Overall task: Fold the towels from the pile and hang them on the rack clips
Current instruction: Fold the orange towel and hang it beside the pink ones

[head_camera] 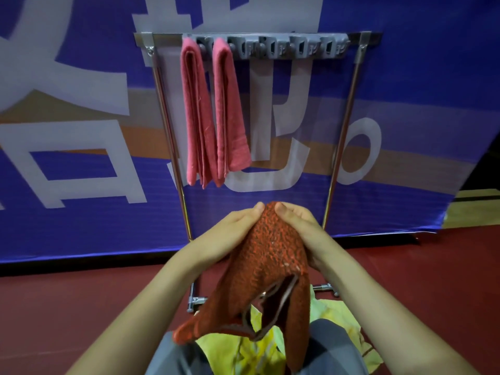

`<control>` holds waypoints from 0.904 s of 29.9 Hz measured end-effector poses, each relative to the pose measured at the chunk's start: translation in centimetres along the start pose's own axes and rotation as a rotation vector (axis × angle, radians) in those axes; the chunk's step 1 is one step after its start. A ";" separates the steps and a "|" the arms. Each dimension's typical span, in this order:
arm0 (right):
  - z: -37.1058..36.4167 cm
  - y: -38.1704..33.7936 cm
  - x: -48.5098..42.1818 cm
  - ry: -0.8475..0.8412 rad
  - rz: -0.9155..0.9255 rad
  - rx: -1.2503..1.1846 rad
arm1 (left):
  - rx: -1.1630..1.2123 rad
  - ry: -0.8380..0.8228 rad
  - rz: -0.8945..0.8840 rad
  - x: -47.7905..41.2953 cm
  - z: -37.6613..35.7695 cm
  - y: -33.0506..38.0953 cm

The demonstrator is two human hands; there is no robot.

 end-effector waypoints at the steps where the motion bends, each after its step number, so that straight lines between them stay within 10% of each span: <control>1: -0.2 -0.3 -0.2 0.021 0.016 -0.030 | 0.070 0.048 0.014 -0.1 0.0 0.1; 13: -0.4 -1.7 -1.1 0.291 0.108 -0.044 | 0.674 0.656 -0.137 0.0 2.0 0.2; 27: 1.6 -5.9 -2.7 0.240 0.045 0.105 | 0.359 0.270 -0.151 -3.3 1.7 6.3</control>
Point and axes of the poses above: each hand's wrist, its own x-axis away from the middle knuckle, its own z-axis out of the back of the hand, y = z × x, the point moved 10 cm from there along -x, towards the middle knuckle, and after that the axes turned 9 degrees about x, right-handed, at the moved point
